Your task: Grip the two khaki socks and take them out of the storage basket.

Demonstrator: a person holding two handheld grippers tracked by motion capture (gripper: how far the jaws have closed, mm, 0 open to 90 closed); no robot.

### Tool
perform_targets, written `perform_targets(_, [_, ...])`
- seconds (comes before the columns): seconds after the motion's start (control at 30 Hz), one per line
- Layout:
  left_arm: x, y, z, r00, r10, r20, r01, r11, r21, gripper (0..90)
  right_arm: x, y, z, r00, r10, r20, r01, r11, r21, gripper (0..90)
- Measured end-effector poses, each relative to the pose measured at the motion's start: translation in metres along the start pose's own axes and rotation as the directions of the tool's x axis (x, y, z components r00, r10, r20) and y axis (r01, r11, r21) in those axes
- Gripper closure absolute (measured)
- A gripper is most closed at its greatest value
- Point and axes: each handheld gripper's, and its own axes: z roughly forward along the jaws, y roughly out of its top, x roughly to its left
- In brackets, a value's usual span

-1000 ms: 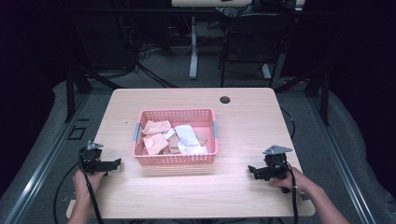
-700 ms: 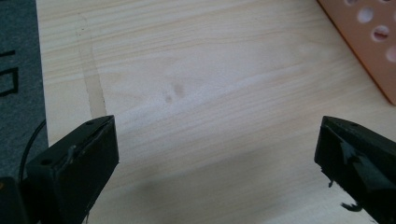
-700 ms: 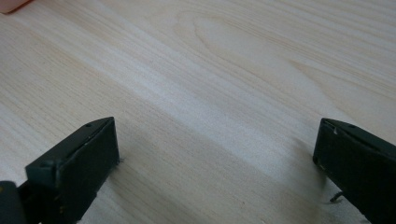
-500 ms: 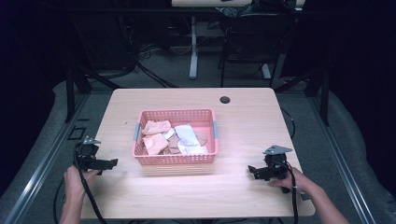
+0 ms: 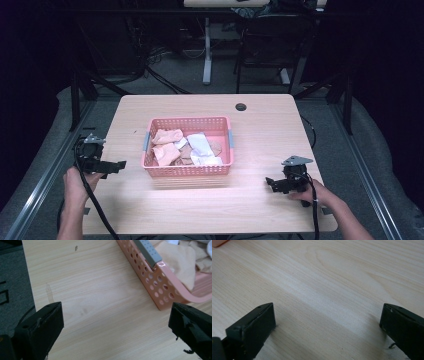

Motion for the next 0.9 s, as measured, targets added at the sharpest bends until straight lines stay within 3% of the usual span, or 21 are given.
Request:
perform_targets(0.17, [-0.004,0.01,-0.008,0.9997,0.026,-0.003,-0.026,0.9997,0.0,0.0,0.0,0.0,0.0,1.0,-0.001,0.002,0.001,1.0,0.002,0.0])
perform_targets(0.33, [-0.017,0.031,-0.017,0.9972,0.069,0.031,-0.068,0.9976,-0.015,0.0,0.0,0.0,0.0,1.0,0.0,0.005,0.0,1.0,0.004,0.0])
perform_targets(0.57, [-0.033,0.051,-0.009,0.9914,0.121,0.05,-0.121,0.9926,-0.002,0.0,0.0,0.0,0.0,1.0,0.0,0.006,0.0,1.0,0.005,0.0])
perform_targets(0.9, [-0.058,0.072,0.011,0.982,0.163,0.096,-0.166,0.9858,0.024,0.0,0.0,0.0,0.0,1.0,0.002,0.002,-0.002,1.0,0.003,0.0])
